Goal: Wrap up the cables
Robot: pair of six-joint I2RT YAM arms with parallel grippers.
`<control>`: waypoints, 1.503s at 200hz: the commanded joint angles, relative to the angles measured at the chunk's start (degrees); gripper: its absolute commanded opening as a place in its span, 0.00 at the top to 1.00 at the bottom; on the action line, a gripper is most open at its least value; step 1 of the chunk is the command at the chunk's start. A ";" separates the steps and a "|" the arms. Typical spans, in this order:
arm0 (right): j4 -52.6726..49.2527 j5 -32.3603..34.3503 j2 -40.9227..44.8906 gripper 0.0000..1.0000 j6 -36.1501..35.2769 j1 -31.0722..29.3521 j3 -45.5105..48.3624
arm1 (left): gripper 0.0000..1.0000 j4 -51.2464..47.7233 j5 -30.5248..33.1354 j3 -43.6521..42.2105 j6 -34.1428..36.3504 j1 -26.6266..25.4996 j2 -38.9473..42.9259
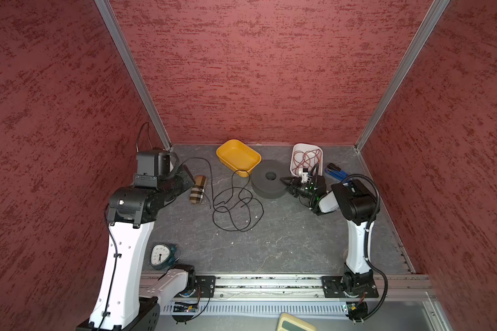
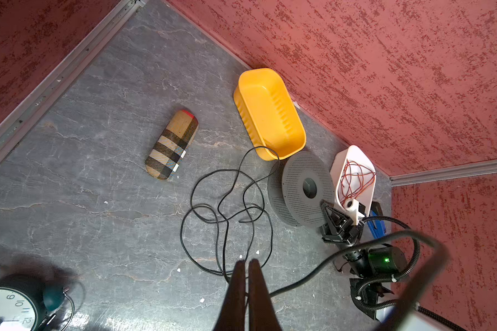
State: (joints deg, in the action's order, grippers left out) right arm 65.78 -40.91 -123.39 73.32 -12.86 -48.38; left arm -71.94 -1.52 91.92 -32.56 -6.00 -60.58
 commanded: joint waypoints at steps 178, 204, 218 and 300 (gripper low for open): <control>-67.54 20.35 31.42 1.00 -35.22 -5.06 -18.51 | 1.00 6.14 -5.79 -4.00 1.90 -1.68 3.00; -76.77 26.42 31.10 1.00 -40.99 -8.44 -24.30 | 1.00 7.16 -4.77 -4.38 0.98 -4.01 2.39; -81.06 30.99 30.62 1.00 -43.72 -10.69 -27.27 | 1.00 7.28 -3.87 -4.19 0.58 -5.59 1.95; -97.44 55.56 19.56 1.00 -50.92 -22.47 -45.32 | 1.00 5.74 -0.06 -3.66 -0.30 -10.00 1.69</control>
State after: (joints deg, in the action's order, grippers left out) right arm -27.59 2.66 -101.03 25.93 -33.08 -88.31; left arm -65.95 -3.29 87.64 -32.75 -15.46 -58.98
